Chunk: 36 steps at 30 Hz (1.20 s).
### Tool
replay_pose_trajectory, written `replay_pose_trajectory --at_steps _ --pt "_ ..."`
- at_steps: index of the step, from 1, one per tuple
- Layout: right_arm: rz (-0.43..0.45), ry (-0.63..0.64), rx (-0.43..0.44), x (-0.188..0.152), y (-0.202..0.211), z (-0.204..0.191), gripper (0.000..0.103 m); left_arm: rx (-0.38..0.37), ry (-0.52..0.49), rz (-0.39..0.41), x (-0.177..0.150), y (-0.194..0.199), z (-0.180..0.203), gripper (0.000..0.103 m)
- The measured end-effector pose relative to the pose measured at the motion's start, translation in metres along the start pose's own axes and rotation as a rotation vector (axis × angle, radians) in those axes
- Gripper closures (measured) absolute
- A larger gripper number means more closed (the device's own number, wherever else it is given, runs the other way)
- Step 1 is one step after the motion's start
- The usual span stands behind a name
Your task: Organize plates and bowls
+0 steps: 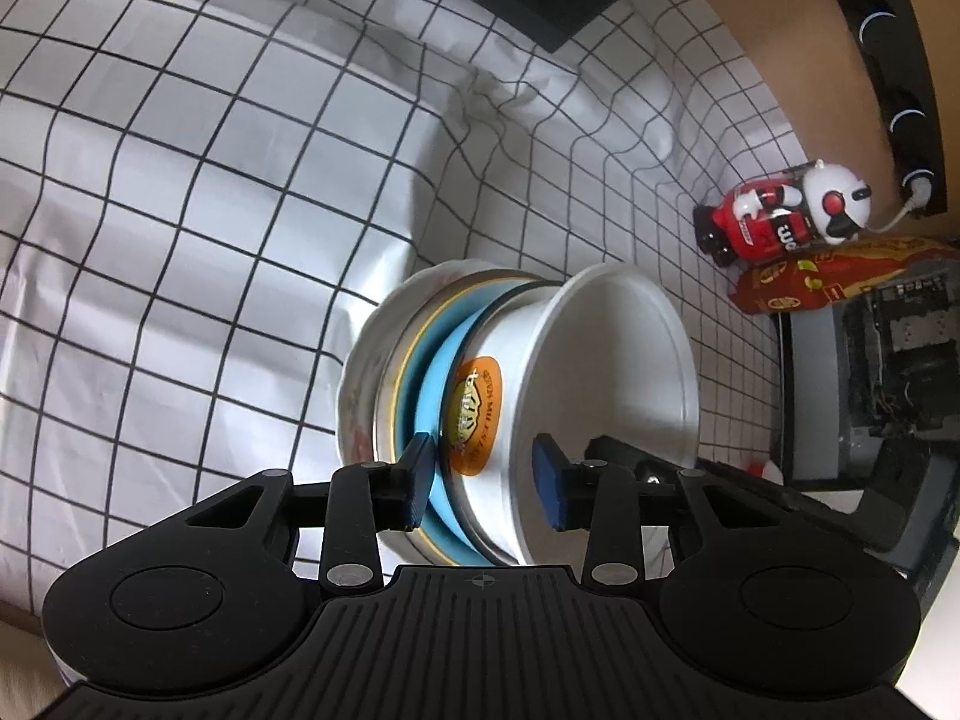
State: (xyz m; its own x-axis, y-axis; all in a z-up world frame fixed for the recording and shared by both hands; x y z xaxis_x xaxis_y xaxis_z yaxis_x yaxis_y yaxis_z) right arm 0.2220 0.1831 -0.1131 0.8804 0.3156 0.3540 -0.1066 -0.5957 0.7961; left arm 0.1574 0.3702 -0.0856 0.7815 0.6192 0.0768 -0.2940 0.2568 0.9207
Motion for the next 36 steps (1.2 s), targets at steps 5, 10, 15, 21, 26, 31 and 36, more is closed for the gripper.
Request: replay_pose_trajectory --at_steps 5,10,15,21,26,31,36 --pt "0.057 0.006 0.021 0.008 0.014 -0.001 0.045 -0.007 -0.001 0.037 0.005 0.013 0.004 0.065" --pt "0.088 0.056 0.071 0.015 0.028 -0.022 0.045 -0.018 0.008 0.058 0.011 0.019 0.003 0.069" --pt "0.098 0.08 0.054 0.021 0.027 -0.029 0.045 -0.028 0.028 0.035 0.01 0.012 0.0 0.07" --pt "0.111 0.061 0.013 0.016 0.023 -0.014 0.045 0.005 0.026 0.035 0.008 0.013 0.0 0.07" --pt "0.048 -0.025 0.05 0.007 0.008 0.004 0.045 0.03 0.028 0.008 0.006 -0.001 0.0 0.07" --pt "0.046 -0.004 0.077 0.007 0.01 -0.008 0.042 0.059 0.024 -0.003 0.007 -0.006 -0.002 0.07" --pt "0.042 0.0 0.09 0.007 0.012 -0.004 0.045 0.051 0.026 0.0 0.005 -0.007 -0.002 0.07"
Point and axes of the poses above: each gripper's, at about its wrist camera, not at the fingertips, and y roughly against the way its jaws point, z to its right, x to its top, the point moved 5 cm from there along -y, roughly the way its jaws point, and after that the axes turned 10 degrees about x, right-handed, at the moved point
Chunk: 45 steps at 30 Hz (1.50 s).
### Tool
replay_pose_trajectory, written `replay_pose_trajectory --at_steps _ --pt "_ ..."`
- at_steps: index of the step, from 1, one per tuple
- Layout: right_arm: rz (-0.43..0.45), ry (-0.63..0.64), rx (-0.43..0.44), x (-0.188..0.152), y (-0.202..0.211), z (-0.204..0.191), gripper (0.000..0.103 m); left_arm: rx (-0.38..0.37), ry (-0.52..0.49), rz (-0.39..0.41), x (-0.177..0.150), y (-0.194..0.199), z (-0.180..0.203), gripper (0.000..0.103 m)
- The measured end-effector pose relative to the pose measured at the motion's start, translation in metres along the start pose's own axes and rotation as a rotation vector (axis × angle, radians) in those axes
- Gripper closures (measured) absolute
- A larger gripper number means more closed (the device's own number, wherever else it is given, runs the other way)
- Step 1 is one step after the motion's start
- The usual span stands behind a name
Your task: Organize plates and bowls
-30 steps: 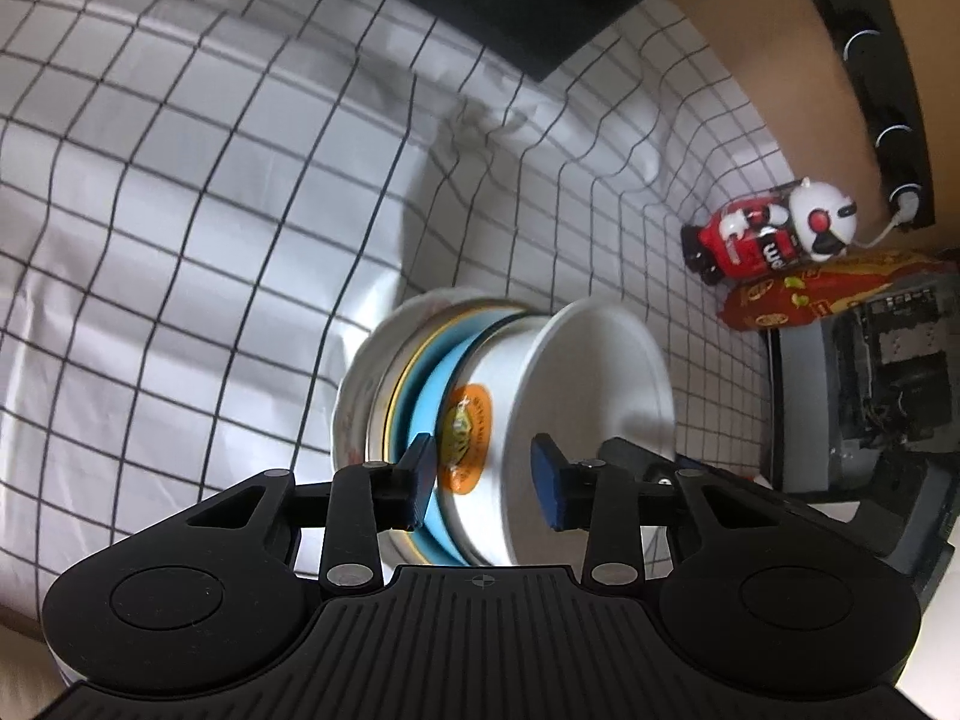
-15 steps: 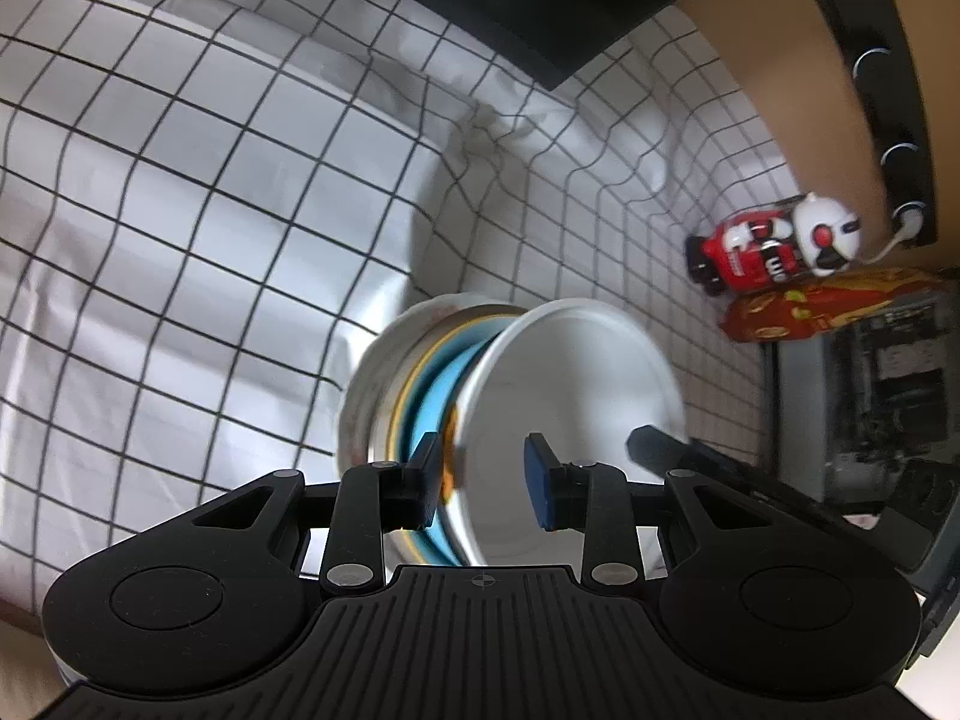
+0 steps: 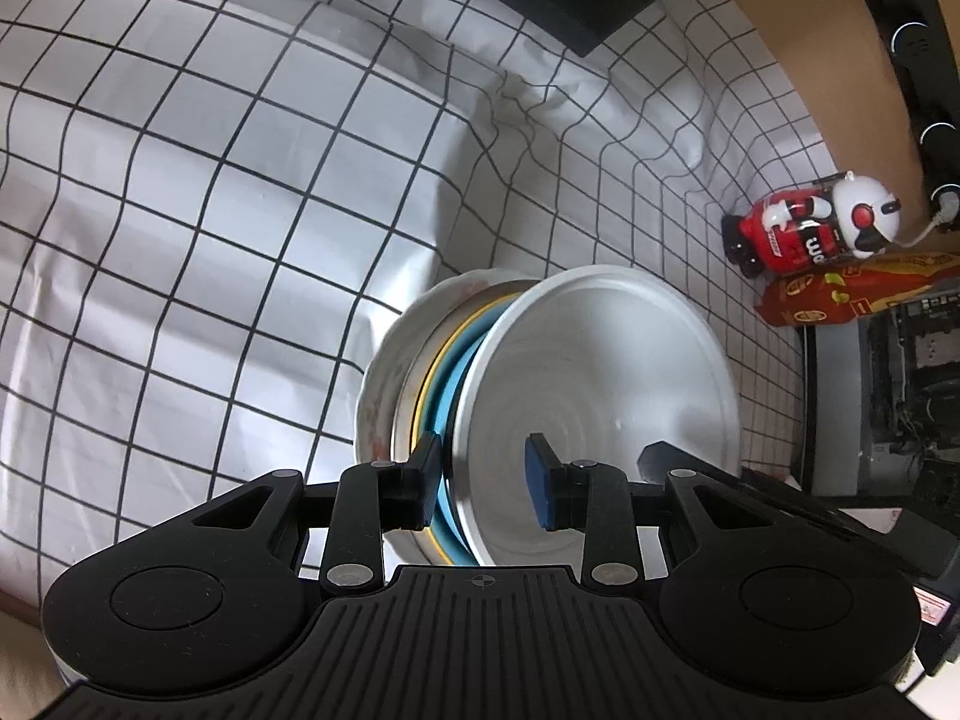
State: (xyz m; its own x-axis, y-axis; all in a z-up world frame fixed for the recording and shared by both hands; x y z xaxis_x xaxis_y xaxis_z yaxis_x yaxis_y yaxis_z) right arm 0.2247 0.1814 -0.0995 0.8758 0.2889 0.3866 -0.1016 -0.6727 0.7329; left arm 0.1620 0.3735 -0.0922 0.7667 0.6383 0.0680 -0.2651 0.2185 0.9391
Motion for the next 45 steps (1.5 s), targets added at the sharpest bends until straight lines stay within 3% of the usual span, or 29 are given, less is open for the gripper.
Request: replay_pose_trajectory --at_steps 10,31,40,42,45 --pt "0.02 0.055 -0.051 0.001 0.005 -0.001 0.057 -0.054 -0.042 0.062 0.001 0.027 0.016 0.071" --pt "0.017 0.09 -0.028 -0.01 0.013 -0.011 0.059 -0.021 -0.044 0.056 -0.014 0.025 0.011 0.074" --pt "0.056 0.141 0.002 -0.006 0.053 -0.002 0.059 0.001 0.093 0.172 -0.028 0.06 0.004 0.074" --pt "0.089 0.133 0.015 -0.003 0.077 0.008 0.059 0.018 0.119 0.235 -0.033 0.076 0.012 0.074" --pt "0.18 0.134 0.013 0.0 0.125 0.027 0.059 0.02 0.081 0.34 -0.042 0.1 0.047 0.074"
Point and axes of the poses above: each gripper's, at about its wrist camera, not at the fingertips, and y roughly against the way its jaws point, z to its right, x to its top, the point moved 5 cm from there along -y, roughly the way its jaws point, and after that the axes turned 10 degrees about x, right-handed, at the moved point
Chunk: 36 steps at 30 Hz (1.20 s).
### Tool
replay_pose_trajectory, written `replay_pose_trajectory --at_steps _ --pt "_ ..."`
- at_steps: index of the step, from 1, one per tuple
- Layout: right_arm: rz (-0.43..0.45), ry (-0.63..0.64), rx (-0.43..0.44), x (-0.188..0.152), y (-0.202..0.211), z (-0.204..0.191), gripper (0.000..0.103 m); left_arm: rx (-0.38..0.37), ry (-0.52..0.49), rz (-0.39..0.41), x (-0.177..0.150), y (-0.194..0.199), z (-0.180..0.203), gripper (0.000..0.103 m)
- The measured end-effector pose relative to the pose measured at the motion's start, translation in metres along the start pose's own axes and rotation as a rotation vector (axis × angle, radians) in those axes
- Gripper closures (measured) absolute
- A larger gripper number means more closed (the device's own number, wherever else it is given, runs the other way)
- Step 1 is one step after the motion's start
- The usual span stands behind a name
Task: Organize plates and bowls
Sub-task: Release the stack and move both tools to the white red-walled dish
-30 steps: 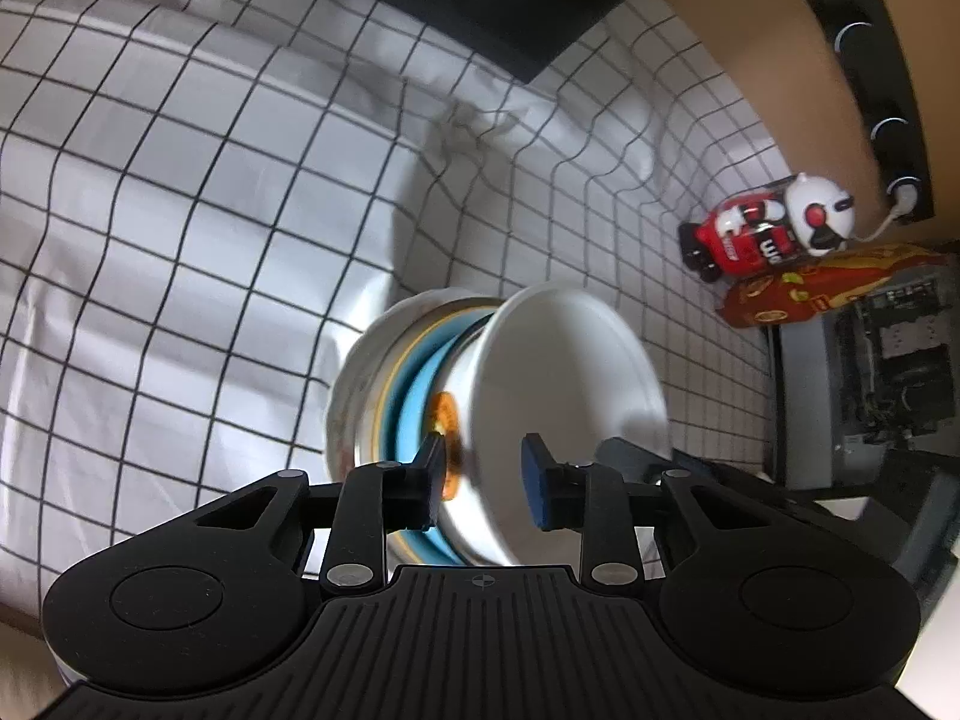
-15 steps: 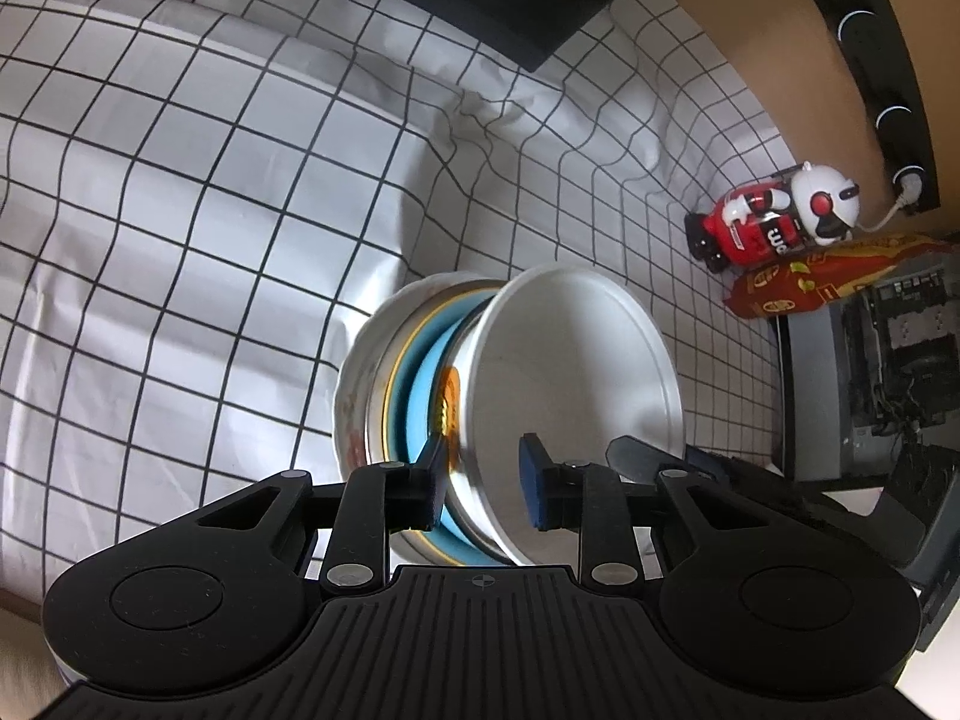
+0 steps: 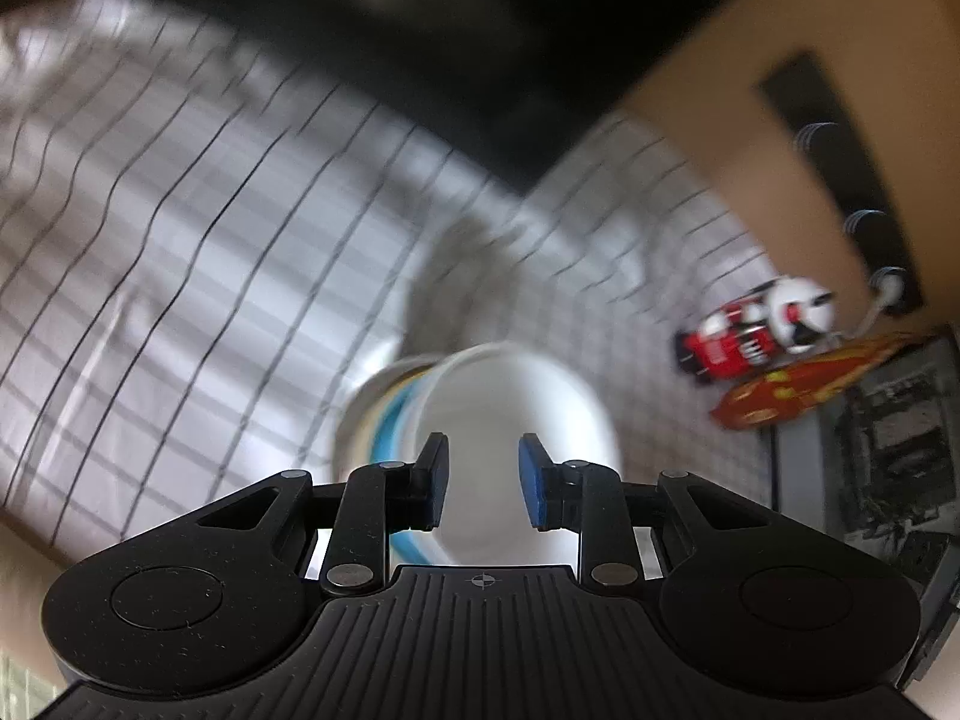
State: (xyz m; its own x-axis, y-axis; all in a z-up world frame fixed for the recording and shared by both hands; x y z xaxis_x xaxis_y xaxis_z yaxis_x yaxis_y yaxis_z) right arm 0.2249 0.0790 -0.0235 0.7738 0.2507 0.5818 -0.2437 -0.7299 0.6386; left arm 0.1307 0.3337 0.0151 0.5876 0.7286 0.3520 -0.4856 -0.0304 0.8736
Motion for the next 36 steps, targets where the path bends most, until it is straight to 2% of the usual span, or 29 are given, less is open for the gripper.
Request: replay_pose_trajectory --at_steps 3,5,9,14,16,18,21,25,28,31,34,36 --pt "0.104 0.007 -0.073 0.001 0.064 0.035 0.059 -0.061 -0.068 0.061 -0.012 0.009 0.056 0.074" --pt "0.156 0.003 -0.153 -0.007 0.105 0.066 0.058 -0.108 -0.125 0.047 -0.028 -0.004 0.102 0.074" --pt "0.211 -0.067 -0.322 -0.042 0.184 0.144 0.055 -0.184 -0.255 -0.072 -0.087 -0.058 0.198 0.074" --pt "0.17 -0.237 -0.513 -0.105 0.244 0.251 0.055 -0.256 -0.416 -0.265 -0.182 -0.132 0.301 0.074" --pt "0.153 -0.287 -0.541 -0.123 0.252 0.28 0.055 -0.265 -0.462 -0.333 -0.217 -0.16 0.333 0.074" --pt "0.15 -0.327 -0.517 -0.134 0.252 0.297 0.055 -0.247 -0.493 -0.379 -0.243 -0.184 0.357 0.074" --pt "0.154 -0.377 -0.468 -0.146 0.243 0.319 0.055 -0.186 -0.525 -0.375 -0.265 -0.209 0.378 0.074" --pt "0.146 -0.447 -0.421 -0.156 0.219 0.345 0.055 -0.096 -0.586 -0.359 -0.278 -0.24 0.393 0.074" --pt "0.117 -0.481 -0.389 -0.163 0.2 0.35 0.055 -0.098 -0.598 -0.407 -0.287 -0.259 0.393 0.074" --pt "0.102 -0.491 -0.352 -0.166 0.186 0.339 0.065 -0.133 -0.595 -0.441 -0.293 -0.261 0.384 0.077" --pt "0.106 -0.441 -0.331 -0.156 0.172 0.309 0.065 -0.123 -0.633 -0.396 -0.282 -0.249 0.363 0.078" --pt "0.098 -0.41 -0.314 -0.147 0.157 0.287 0.065 -0.107 -0.618 -0.376 -0.266 -0.237 0.338 0.079"
Point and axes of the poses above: each gripper's, at about its wrist camera, not at the fingertips, and y roughly against the way its jaws point, z to its right, x to its top, the point moved 5 cm from there along -y, roughly the way its jaws point, and after that the axes turned 10 degrees about x, right-handed, at the moved point
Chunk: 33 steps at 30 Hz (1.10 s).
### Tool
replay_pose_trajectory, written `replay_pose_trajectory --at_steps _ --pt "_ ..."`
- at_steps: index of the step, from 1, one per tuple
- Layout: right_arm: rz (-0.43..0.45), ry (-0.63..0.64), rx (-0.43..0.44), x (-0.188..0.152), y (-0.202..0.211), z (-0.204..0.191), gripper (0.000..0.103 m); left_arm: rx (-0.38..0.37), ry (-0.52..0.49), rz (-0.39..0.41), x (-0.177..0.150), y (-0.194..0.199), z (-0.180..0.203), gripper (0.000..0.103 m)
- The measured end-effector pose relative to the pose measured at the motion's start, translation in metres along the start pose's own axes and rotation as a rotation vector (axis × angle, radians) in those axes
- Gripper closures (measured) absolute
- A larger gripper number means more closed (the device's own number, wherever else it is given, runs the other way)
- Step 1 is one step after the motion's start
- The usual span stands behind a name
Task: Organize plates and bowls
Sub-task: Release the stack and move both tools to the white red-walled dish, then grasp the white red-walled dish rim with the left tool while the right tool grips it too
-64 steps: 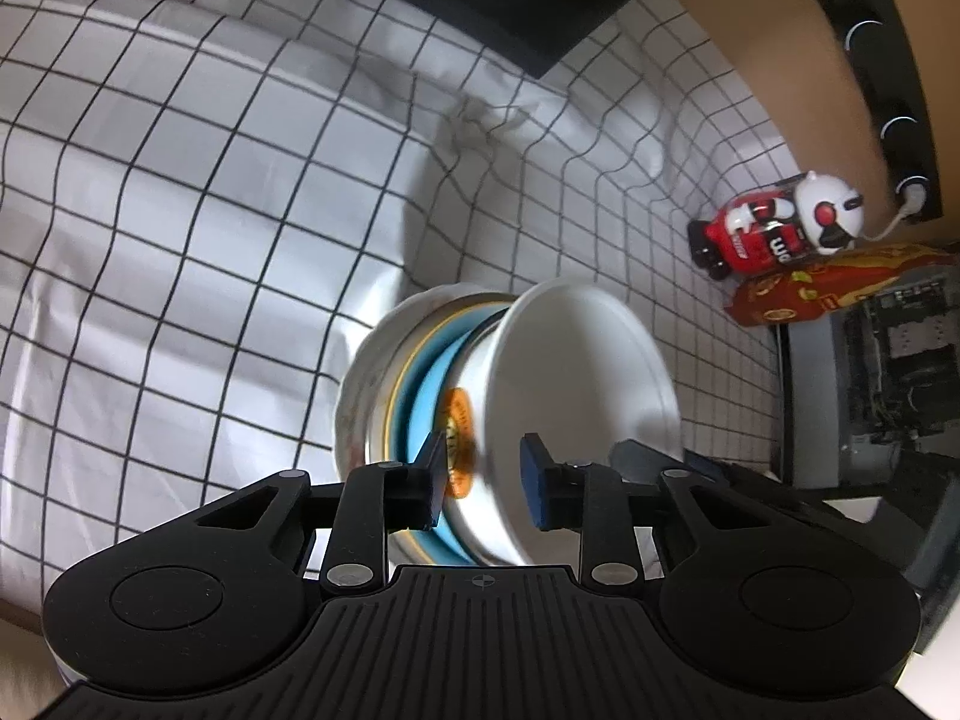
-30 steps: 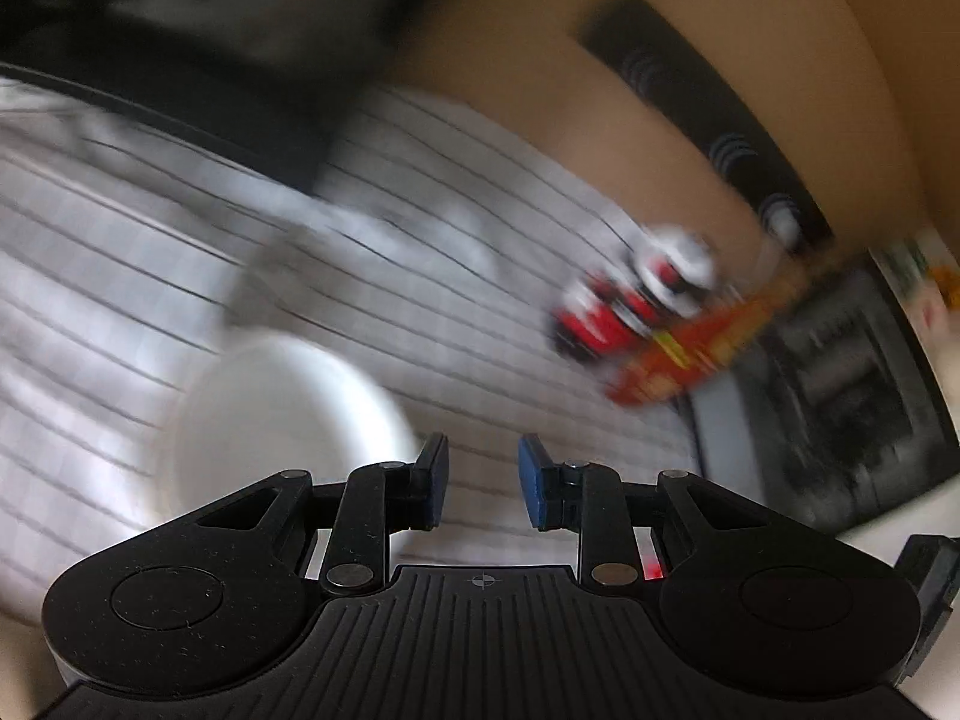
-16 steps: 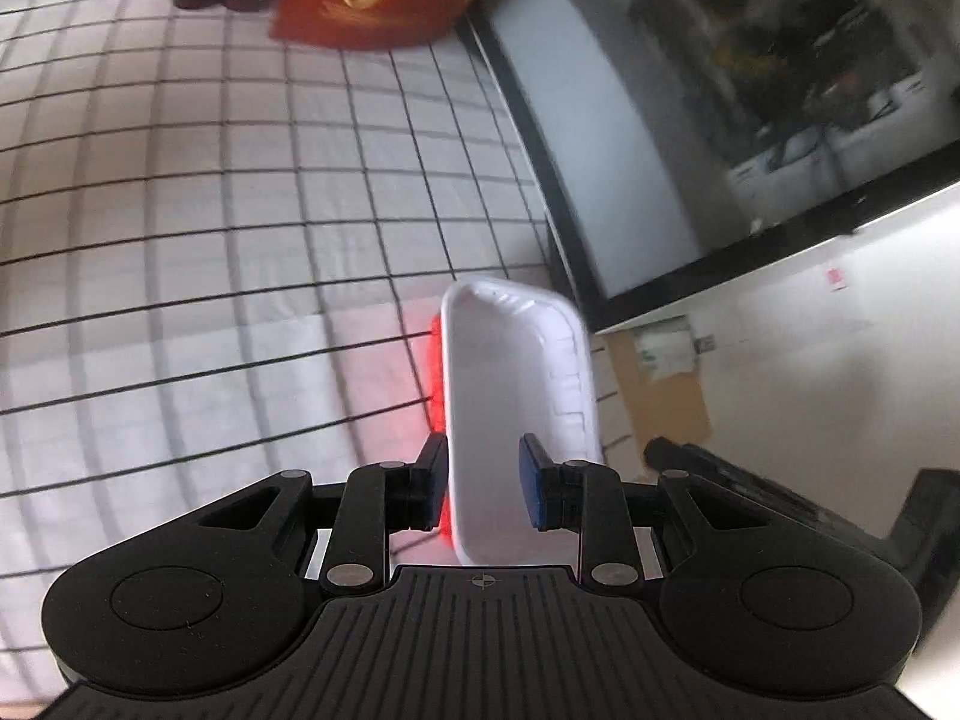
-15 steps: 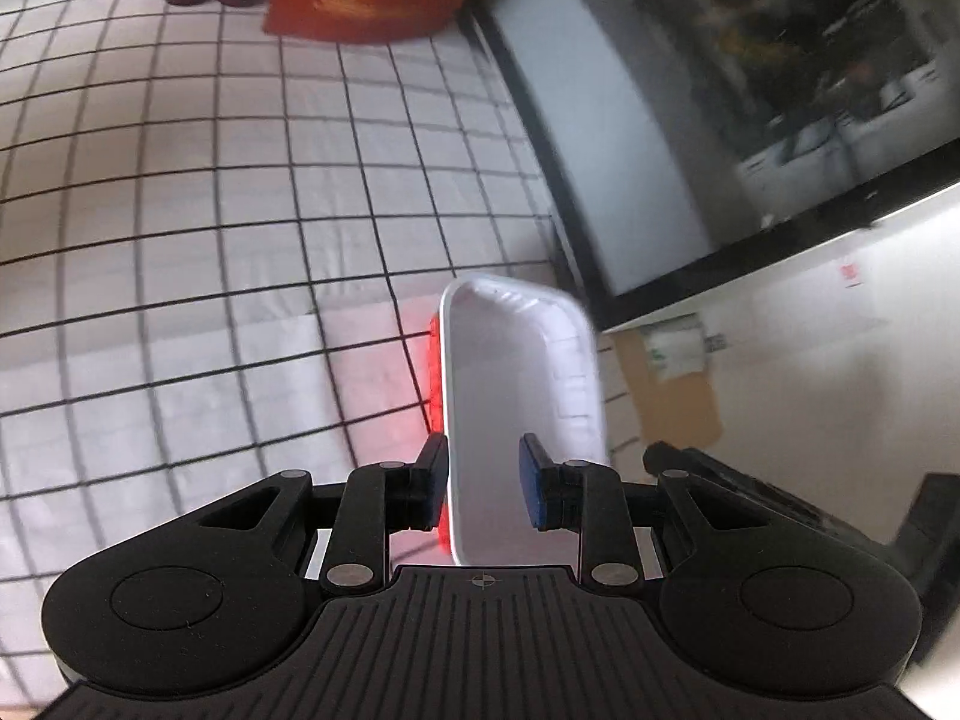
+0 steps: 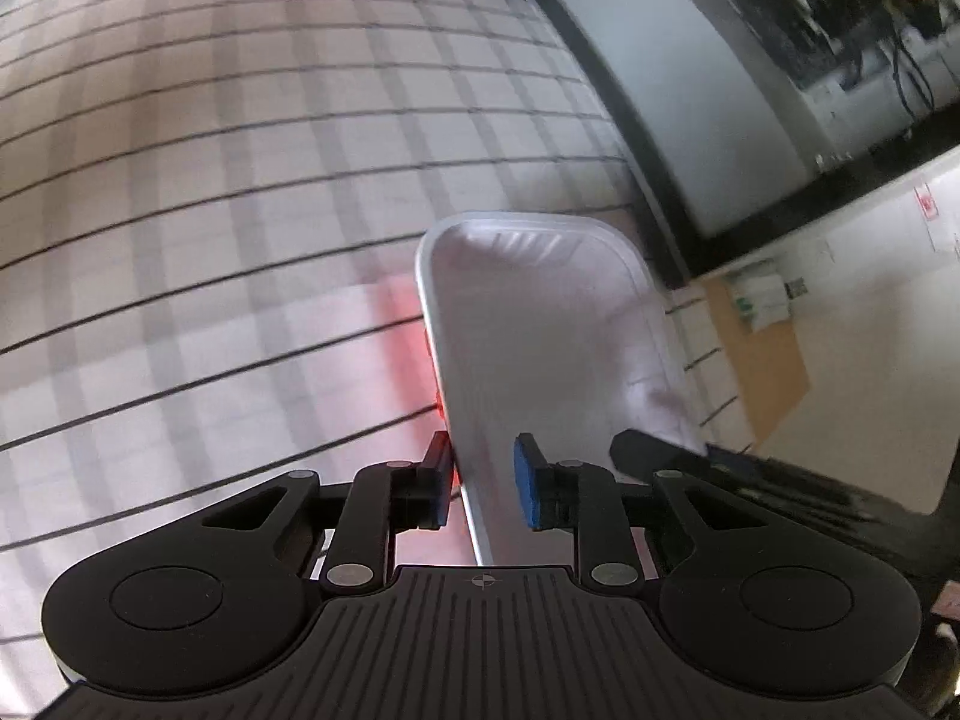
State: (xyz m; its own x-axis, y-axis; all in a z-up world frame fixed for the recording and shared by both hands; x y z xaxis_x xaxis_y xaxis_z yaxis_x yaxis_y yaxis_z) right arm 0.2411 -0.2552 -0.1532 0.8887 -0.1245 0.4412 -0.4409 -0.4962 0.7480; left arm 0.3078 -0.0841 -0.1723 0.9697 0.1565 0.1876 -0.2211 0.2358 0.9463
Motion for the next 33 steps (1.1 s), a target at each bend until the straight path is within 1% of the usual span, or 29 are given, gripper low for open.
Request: replay_pose_trajectory --at_steps 2,4,6,8,11,12,14,15,16,18,21,23,25,26,28,30,33 --pt "-0.027 0.046 0.022 -0.005 -0.014 -0.035 0.065 0.024 0.024 0.017 -0.005 0.018 -0.027 0.079" --pt "-0.071 0.096 0.052 -0.013 -0.034 -0.069 0.064 0.066 0.046 0.037 -0.014 0.038 -0.06 0.079" --pt "-0.126 0.147 0.082 -0.026 -0.056 -0.104 0.064 0.105 0.074 0.054 -0.026 0.056 -0.095 0.079" --pt "-0.181 0.193 0.113 -0.04 -0.074 -0.136 0.064 0.122 0.127 0.072 -0.036 0.072 -0.13 0.08" --pt "-0.255 0.254 0.148 -0.056 -0.095 -0.173 0.064 0.114 0.253 0.096 -0.055 0.09 -0.18 0.08" --pt "-0.264 0.266 0.151 -0.059 -0.098 -0.178 0.064 0.103 0.29 0.096 -0.06 0.092 -0.192 0.08" --pt "-0.271 0.287 0.132 -0.06 -0.106 -0.186 0.064 0.087 0.359 0.09 -0.07 0.091 -0.212 0.08" --pt "-0.268 0.295 0.115 -0.059 -0.109 -0.188 0.064 0.092 0.39 0.089 -0.075 0.09 -0.221 0.08" --pt "-0.266 0.298 0.101 -0.058 -0.112 -0.188 0.064 0.097 0.414 0.093 -0.078 0.089 -0.228 0.078" --pt "-0.273 0.29 0.091 -0.056 -0.116 -0.187 0.064 0.094 0.442 0.112 -0.08 0.088 -0.237 0.078" --pt "-0.287 0.275 0.089 -0.054 -0.122 -0.182 0.064 0.108 0.43 0.121 -0.079 0.089 -0.238 0.08" --pt "-0.292 0.28 0.105 -0.059 -0.125 -0.187 0.064 0.094 0.424 0.114 -0.079 0.085 -0.236 0.08" --pt "-0.32 0.277 0.142 -0.062 -0.128 -0.193 0.064 0.085 0.427 0.096 -0.083 0.083 -0.233 0.08" --pt "-0.334 0.269 0.159 -0.064 -0.129 -0.195 0.062 0.083 0.426 0.089 -0.084 0.08 -0.23 0.08" --pt "-0.349 0.277 0.178 -0.067 -0.132 -0.201 0.061 0.113 0.405 0.079 -0.09 0.082 -0.23 0.08" --pt "-0.346 0.284 0.183 -0.07 -0.133 -0.204 0.061 0.127 0.391 0.077 -0.094 0.085 -0.232 0.08" --pt "-0.329 0.26 0.183 -0.07 -0.13 -0.201 0.061 0.114 0.408 0.082 -0.091 0.083 -0.235 0.081"
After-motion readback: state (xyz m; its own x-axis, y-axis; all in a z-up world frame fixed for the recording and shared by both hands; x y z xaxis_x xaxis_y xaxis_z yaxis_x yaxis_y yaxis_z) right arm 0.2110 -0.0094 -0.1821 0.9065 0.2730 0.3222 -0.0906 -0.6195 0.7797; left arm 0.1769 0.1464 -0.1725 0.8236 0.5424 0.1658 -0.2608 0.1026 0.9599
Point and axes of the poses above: each gripper's, at about its wrist camera, not at the fingertips, and y roughly against the way its jaws point, z to its right, x to its top, the point moved 5 cm from there along -y, roughly the way its jaws point, and after that the axes turned 10 degrees about x, right-handed, at the moved point
